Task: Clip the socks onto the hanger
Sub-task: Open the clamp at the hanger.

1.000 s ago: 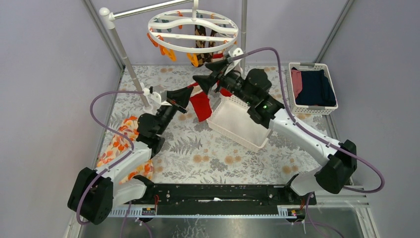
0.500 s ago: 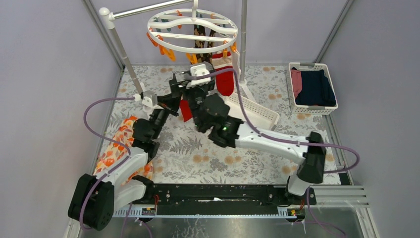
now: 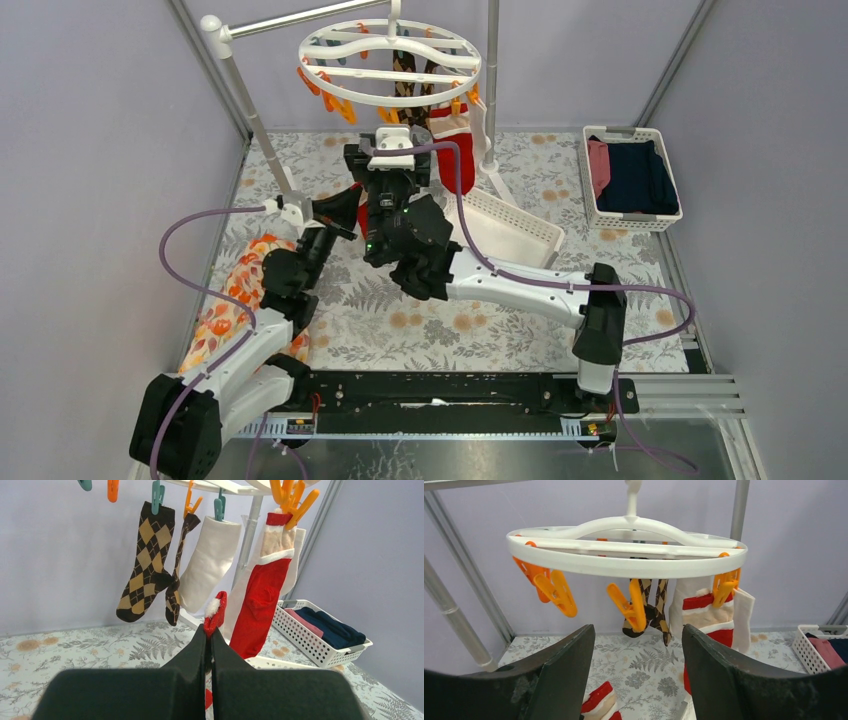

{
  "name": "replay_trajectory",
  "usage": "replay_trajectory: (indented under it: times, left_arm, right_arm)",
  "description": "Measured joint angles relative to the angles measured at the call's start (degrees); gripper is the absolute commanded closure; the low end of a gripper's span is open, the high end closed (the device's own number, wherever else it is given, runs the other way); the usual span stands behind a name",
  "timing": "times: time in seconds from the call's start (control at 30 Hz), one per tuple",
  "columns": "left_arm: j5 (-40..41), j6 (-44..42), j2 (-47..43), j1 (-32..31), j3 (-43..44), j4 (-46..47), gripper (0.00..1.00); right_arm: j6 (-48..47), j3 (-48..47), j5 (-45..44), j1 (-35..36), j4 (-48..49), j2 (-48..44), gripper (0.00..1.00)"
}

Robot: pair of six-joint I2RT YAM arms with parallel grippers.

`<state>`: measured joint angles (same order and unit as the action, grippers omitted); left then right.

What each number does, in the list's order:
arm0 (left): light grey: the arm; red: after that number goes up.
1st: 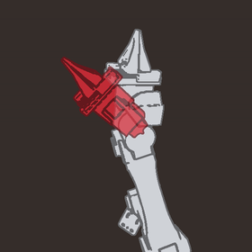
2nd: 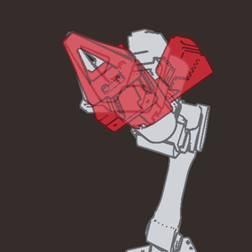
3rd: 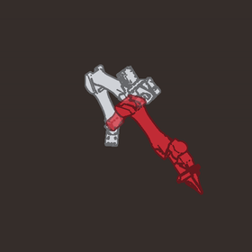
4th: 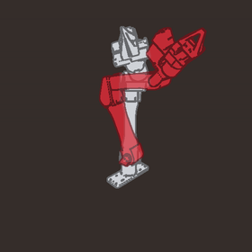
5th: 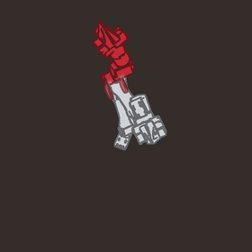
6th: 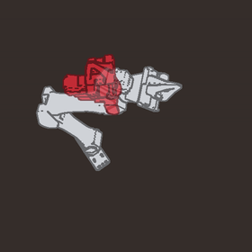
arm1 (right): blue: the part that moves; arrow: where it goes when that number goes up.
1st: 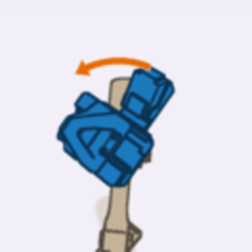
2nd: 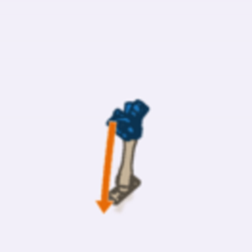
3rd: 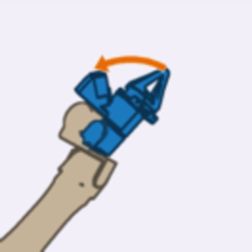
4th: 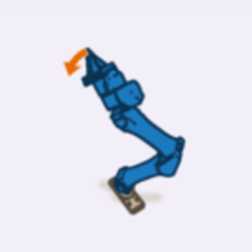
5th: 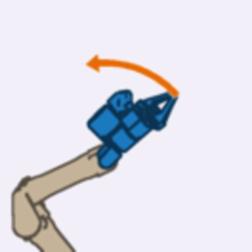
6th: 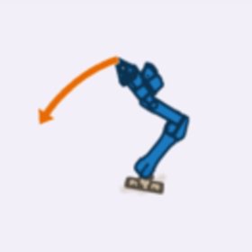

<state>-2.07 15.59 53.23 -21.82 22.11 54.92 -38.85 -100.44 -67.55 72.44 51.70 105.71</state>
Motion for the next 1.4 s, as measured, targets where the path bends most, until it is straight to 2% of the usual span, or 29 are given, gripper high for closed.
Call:
replay_trajectory:
  times: [0.1, 0.23, 0.33, 0.4, 0.53, 0.6, 0.73, 0.83, 1.07, 1.2, 1.4]
  left_arm:
    - [0.1, -0.1, -0.1, 0.0, -0.1, -0.8, 1.0]
    - [0.4, -0.3, -0.5, 0.0, -0.4, -1.7, 1.0]
    - [0.6, -0.4, -0.5, 0.0, -0.6, -1.9, 1.0]
    - [0.7, -0.6, -0.5, 0.0, -0.7, -2.0, 1.0]
    - [0.9, -0.8, -0.5, 0.1, -0.7, -2.0, 1.0]
    - [0.9, -0.8, -0.5, 0.1, -0.7, -2.0, 1.0]
    - [1.0, -0.8, -0.5, 0.1, -0.7, -2.0, 1.0]
    - [1.0, -0.8, -0.5, 0.1, -0.7, -2.0, 1.0]
    - [1.0, -1.0, -0.8, 0.1, -1.4, -2.1, 1.0]
    - [1.0, -1.2, -1.3, 0.1, -1.7, -2.1, 1.0]
    - [1.0, -1.2, -1.5, 0.1, -1.8, -2.0, 1.0]
  right_arm:
    - [2.1, 0.0, -0.5, -0.5, -2.9, -1.1, 0.27]
    - [11.3, -0.3, 0.2, -2.1, -14.4, -3.5, 0.28]
    - [21.5, -2.6, 3.8, -4.7, -27.7, -5.4, 0.29]
    - [25.8, -3.3, 6.1, -6.3, -33.1, -6.9, 0.29]
    - [30.3, -3.3, 9.9, -7.9, -38.9, -9.4, 0.29]
    - [32.7, -3.3, 13.0, -8.4, -41.7, -10.2, 0.24]
    - [35.7, -6.1, 17.0, -9.8, -48.0, -9.5, 0.14]
    - [36.2, -12.9, 17.3, -10.3, -52.8, -5.9, 0.11]
    - [38.1, -22.0, 17.6, -10.3, -61.5, -0.2, 0.16]
    - [41.0, -23.9, 17.7, -10.3, -66.2, 0.4, 0.19]
    - [41.2, -27.2, 16.8, -9.9, -68.2, 2.3, 0.19]
